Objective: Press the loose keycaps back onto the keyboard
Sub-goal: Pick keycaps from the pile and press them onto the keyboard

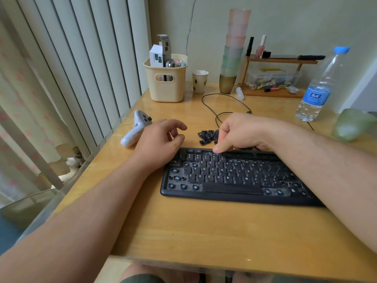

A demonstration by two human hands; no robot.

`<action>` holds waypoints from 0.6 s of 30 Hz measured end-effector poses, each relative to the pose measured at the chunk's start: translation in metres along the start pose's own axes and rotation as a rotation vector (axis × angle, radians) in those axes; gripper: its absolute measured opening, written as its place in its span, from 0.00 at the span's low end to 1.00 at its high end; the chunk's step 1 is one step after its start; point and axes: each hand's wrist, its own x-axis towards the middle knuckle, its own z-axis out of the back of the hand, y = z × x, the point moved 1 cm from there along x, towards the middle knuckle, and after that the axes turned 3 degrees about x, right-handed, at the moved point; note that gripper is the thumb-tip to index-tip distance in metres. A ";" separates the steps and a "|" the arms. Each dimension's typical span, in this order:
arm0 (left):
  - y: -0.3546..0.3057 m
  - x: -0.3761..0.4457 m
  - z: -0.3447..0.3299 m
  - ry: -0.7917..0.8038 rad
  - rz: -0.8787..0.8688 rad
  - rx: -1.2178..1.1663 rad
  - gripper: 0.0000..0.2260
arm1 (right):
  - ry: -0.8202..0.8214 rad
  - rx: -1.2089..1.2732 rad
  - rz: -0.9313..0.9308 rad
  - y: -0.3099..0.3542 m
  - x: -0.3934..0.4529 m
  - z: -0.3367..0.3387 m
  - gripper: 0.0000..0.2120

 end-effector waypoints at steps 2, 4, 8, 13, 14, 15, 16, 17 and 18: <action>0.000 0.000 0.000 -0.002 0.007 -0.006 0.07 | 0.019 -0.048 0.000 -0.004 0.003 -0.007 0.10; 0.002 0.001 -0.002 0.006 0.013 -0.010 0.07 | 0.024 -0.091 0.013 -0.007 0.006 -0.010 0.10; 0.004 0.003 -0.003 0.035 0.022 -0.010 0.06 | -0.095 -0.034 0.164 -0.004 0.012 0.000 0.06; 0.005 0.006 -0.005 0.043 0.041 -0.035 0.05 | -0.198 -0.414 0.379 0.010 0.037 -0.010 0.09; 0.005 0.006 -0.005 0.043 0.041 -0.038 0.05 | -0.180 -0.469 0.389 0.011 0.041 -0.014 0.10; 0.005 0.006 -0.005 0.041 0.039 -0.041 0.05 | -0.163 -0.501 0.386 0.011 0.045 -0.016 0.11; 0.005 0.006 -0.005 0.039 0.038 -0.043 0.05 | -0.147 -0.526 0.373 0.011 0.048 -0.018 0.12; 0.006 0.006 -0.005 0.038 0.040 -0.045 0.05 | -0.138 -0.541 0.364 0.011 0.051 -0.020 0.12; 0.006 0.006 -0.005 0.038 0.043 -0.046 0.05 | -0.131 -0.550 0.356 0.011 0.052 -0.022 0.11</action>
